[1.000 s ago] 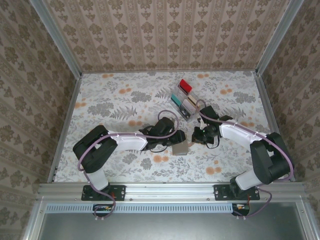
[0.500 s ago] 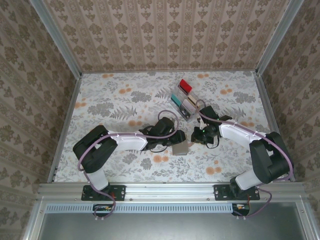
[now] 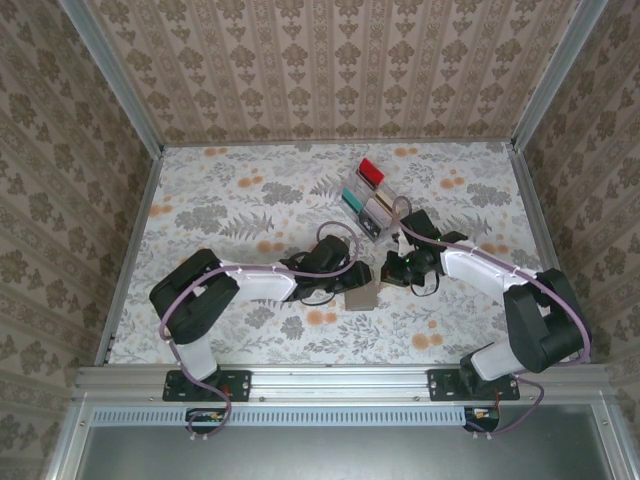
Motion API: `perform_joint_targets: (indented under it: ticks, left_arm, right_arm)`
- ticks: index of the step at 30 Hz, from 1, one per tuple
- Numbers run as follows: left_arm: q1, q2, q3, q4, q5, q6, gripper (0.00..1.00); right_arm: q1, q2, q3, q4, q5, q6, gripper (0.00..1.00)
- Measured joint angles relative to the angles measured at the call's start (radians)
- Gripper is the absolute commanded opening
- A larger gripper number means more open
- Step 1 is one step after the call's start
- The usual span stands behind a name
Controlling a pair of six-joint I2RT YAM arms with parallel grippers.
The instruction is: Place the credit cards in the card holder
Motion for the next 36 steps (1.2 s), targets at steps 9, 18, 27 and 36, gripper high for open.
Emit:
perform_joint_targets:
  ticks: [9,18,27,36]
  left_arm:
    - [0.000,0.006,0.000,0.015,0.002,-0.007,0.46]
    - [0.000,0.011,-0.006,0.025,-0.009,-0.021,0.40]
    - [0.000,-0.004,-0.035,0.058,-0.033,-0.029,0.45]
    - [-0.019,-0.094,-0.039,0.020,-0.090,0.008,0.49]
  right_arm:
    - [0.000,0.000,-0.027,0.076,-0.101,0.043,0.00]
    - [0.000,0.056,-0.039,0.138,-0.147,0.079,0.00]
    - [-0.001,0.091,-0.048,0.180,-0.168,0.107,0.00]
    - [0.001,0.118,-0.050,0.205,-0.168,0.108,0.00]
